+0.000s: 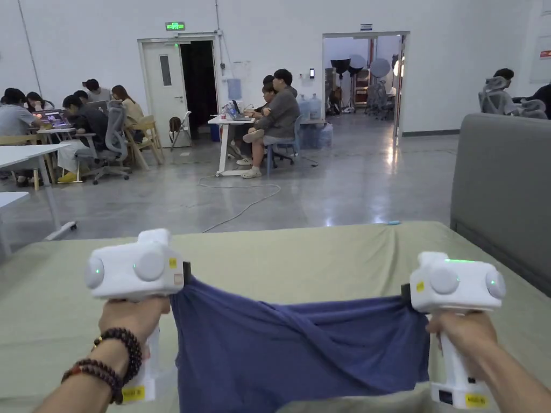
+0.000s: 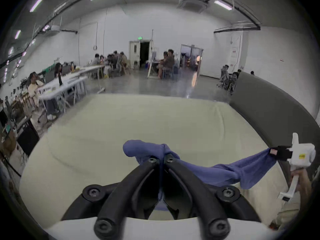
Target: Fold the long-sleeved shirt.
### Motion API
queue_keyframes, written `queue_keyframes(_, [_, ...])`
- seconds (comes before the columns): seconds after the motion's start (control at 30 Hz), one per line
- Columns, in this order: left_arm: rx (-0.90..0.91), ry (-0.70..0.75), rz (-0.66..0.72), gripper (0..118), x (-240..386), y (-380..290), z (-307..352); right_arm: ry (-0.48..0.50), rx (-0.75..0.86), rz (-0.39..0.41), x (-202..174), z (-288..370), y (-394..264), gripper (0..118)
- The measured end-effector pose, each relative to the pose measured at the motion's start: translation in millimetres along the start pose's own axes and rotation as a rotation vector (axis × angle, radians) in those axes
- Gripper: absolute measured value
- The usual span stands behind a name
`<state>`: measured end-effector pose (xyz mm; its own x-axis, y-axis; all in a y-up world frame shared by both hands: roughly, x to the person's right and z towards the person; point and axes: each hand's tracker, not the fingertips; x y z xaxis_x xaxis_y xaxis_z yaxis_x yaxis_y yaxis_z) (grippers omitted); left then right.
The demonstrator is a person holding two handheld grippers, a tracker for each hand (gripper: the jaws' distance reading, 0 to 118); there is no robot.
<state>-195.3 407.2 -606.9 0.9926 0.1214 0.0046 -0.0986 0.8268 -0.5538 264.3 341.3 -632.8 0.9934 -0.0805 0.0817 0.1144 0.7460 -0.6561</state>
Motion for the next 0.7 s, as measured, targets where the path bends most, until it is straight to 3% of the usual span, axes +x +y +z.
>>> queue_keyframes(0.23, [0.03,-0.01,0.03,0,-5.7,-50.7,49.4,0.041,-0.029,-0.002,10.4,33.1,-41.3,3])
queue_keyframes(0.33, [0.03,0.016,0.042,0,-9.5,-100.7,90.9,0.042,-0.065,0.096,9.8,58.5,-77.4,3])
queue_keyframes(0.4, [0.018,0.047,0.05,0,-11.2,-146.7,117.3,0.051,-0.088,0.11,12.3,74.4,-110.8,3])
queue_keyframes(0.47, [-0.048,0.09,0.019,0,-11.4,-192.5,139.3,0.071,-0.123,0.109,17.2,86.4,-143.6,3])
queue_keyframes(0.7, [-0.311,0.138,-0.003,0,-16.1,-321.6,175.9,0.079,-0.346,0.27,28.1,109.3,-256.0,3])
